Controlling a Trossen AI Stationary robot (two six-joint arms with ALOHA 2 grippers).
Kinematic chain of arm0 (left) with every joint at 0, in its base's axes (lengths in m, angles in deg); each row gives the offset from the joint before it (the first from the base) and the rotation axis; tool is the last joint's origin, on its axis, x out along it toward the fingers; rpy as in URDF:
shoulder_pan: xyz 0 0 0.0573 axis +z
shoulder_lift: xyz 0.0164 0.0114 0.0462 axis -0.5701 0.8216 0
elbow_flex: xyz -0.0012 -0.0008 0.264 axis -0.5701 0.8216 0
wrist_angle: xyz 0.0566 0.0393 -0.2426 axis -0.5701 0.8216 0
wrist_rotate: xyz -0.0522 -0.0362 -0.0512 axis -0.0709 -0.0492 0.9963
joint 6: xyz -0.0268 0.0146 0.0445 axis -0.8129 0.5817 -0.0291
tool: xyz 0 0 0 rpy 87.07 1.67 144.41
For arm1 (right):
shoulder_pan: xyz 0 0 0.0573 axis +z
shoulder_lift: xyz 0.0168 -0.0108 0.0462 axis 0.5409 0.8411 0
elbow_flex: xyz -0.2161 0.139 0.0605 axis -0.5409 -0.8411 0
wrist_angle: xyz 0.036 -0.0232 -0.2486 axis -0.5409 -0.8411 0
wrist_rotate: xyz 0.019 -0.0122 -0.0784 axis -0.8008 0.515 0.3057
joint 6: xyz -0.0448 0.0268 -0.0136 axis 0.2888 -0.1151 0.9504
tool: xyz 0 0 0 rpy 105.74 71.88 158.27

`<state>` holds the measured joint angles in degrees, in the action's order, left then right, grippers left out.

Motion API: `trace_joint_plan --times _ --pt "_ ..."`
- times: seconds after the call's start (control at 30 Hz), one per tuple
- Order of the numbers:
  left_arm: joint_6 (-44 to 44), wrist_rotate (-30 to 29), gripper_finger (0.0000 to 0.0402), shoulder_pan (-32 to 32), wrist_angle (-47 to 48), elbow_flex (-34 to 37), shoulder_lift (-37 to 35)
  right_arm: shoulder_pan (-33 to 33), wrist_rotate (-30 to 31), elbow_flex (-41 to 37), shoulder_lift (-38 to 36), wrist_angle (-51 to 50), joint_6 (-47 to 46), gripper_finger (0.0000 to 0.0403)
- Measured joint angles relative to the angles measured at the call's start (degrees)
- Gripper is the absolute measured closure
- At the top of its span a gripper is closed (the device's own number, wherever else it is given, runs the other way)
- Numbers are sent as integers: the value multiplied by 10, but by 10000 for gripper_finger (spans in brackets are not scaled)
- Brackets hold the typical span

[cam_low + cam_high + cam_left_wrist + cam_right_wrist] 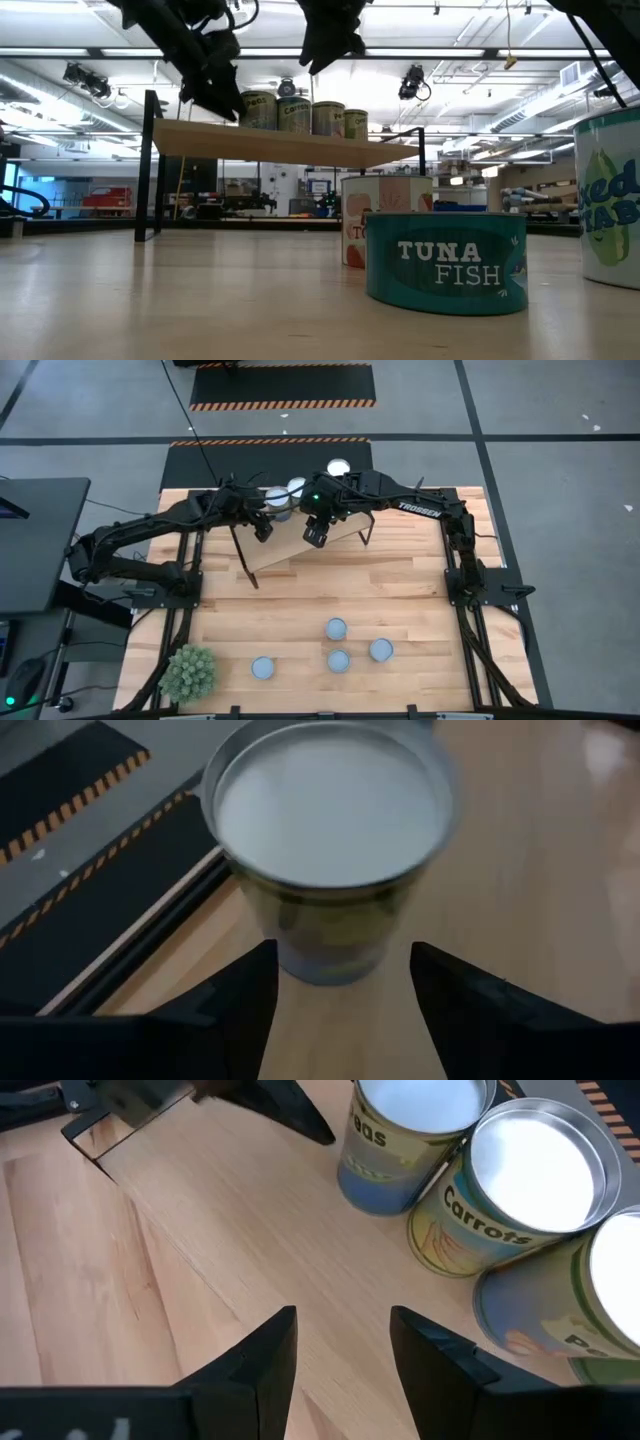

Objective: Pick and place cans onto a shelf
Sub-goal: Put the canned mixed vegetables on the shelf

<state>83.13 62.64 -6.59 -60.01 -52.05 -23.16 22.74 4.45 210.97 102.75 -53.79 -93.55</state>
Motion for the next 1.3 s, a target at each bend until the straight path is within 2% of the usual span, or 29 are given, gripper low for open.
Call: trace_joint_plan --times 0.2,0.3,0.37,0.6,0.8,0.93,1.1,1.3 --pt "10 7 169 -12 86 -62 0 0 0 0 0 3 10 234" --pt "-5 42 170 -16 112 -80 -9 1 -4 0 0 3 1 234" --pt "-17 58 175 -24 113 -82 -27 4 -9 0 0 3 -2 234" --pt "-28 54 217 -54 137 -82 -111 39 -6 0 0 16 13 234" --pt "-52 53 242 -84 137 -82 -156 76 -7 -12 0 85 37 234" --pt "-59 53 248 -116 136 -82 -166 93 -31 -28 0 124 53 234" --pt "-58 53 249 -172 125 -76 -169 122 -36 -46 0 123 23 234" --pt "-68 54 249 -234 63 -24 -168 169 -61 -58 0 105 -10 234"
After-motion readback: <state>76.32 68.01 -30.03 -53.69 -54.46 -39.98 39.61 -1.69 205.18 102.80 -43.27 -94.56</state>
